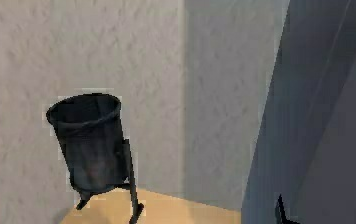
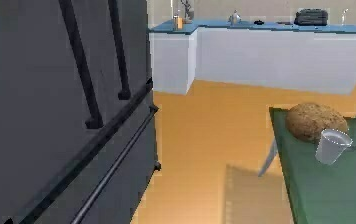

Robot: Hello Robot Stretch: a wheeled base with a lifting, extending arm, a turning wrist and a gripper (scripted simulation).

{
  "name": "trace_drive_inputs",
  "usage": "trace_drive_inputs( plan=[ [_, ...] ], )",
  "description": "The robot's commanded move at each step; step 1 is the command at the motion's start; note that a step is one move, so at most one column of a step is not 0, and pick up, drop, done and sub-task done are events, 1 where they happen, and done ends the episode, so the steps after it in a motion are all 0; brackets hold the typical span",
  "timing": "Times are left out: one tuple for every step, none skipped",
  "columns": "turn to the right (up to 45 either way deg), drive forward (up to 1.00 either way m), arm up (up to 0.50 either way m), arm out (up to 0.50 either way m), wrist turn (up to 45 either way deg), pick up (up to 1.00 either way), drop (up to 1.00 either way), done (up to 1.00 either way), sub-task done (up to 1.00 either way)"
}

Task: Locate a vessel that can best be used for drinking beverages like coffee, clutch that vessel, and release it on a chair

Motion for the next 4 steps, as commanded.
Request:
trace_drive_inputs(
  plan=[
    [45.0,0.00,0.00,0.00,0.0,0.00,0.00,0.00,0.00],
    [45.0,0.00,0.00,0.00,0.0,0.00,0.00,0.00,0.00],
    [12.0,0.00,0.00,0.00,0.0,0.00,0.00,0.00,0.00],
    [0.0,1.00,0.00,0.00,0.0,0.00,0.00,0.00,0.00]
  ],
)
